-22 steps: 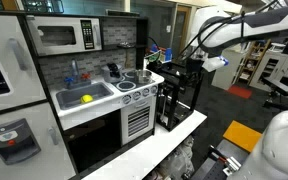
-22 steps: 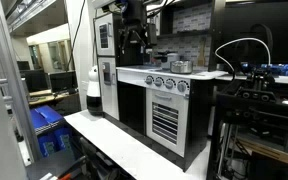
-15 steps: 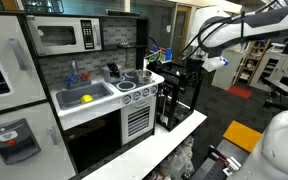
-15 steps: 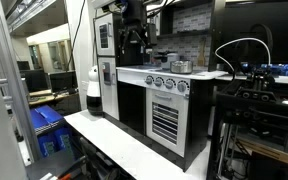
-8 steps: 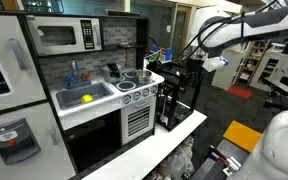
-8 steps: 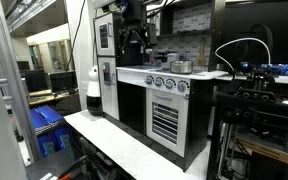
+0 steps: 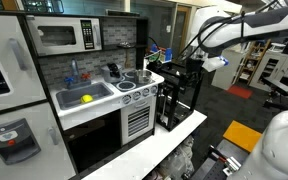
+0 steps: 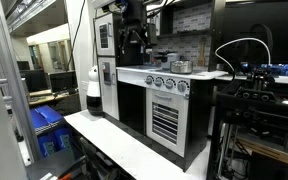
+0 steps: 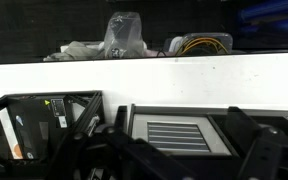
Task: Pick up the tennis ball from the sink and put it in the grey pot
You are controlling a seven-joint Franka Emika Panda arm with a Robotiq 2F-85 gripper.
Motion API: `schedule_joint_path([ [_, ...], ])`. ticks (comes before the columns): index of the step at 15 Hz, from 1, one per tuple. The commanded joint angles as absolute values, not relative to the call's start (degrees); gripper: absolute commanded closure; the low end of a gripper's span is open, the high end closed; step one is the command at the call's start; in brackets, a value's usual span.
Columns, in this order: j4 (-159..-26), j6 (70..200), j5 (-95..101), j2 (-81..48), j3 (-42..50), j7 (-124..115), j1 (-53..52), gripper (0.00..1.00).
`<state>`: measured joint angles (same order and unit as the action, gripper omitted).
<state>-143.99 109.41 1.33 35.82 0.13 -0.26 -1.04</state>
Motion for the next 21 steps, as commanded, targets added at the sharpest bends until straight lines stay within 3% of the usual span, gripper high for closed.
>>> schedule_joint_path([
  [1, -143.9, 109.3, 1.2, 35.8, -0.1, -0.2, -0.8, 0.00],
  [21, -127.4, 125.5, -2.9, 18.8, -10.5, -9.3, -8.1, 0.00],
])
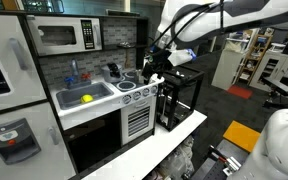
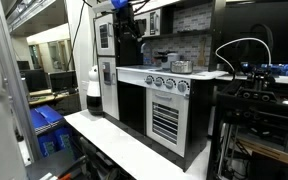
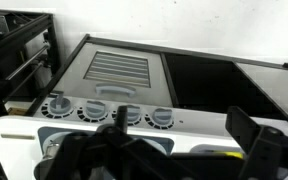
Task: Pick up the tennis ball from the sink and put it in the grey pot
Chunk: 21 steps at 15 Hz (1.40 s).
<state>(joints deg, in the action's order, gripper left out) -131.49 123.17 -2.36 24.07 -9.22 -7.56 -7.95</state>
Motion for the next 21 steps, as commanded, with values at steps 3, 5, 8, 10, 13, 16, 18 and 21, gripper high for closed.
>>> schedule_joint_path([
  [3, -123.9, 127.2, -2.7, 14.2, -11.8, -11.1, -8.4, 0.00],
  [5, -122.1, 129.0, -1.0, 11.3, -12.9, -12.7, -8.4, 0.00],
  [8, -118.7, 131.3, 1.4, 6.2, -14.2, -14.6, -8.8, 0.00],
  [10, -116.3, 132.7, 3.3, 3.2, -14.7, -15.7, -9.5, 0.00],
  [13, -113.0, 133.6, 6.0, -0.2, -14.9, -17.4, -10.7, 0.00],
  [16, -114.0, 132.9, 5.3, 0.8, -14.1, -16.7, -11.5, 0.00],
  [18, -113.2, 132.9, 5.3, 0.2, -14.1, -16.7, -11.7, 0.00],
  [21, -113.0, 132.9, 5.3, 0.1, -14.1, -16.7, -11.7, 0.00],
])
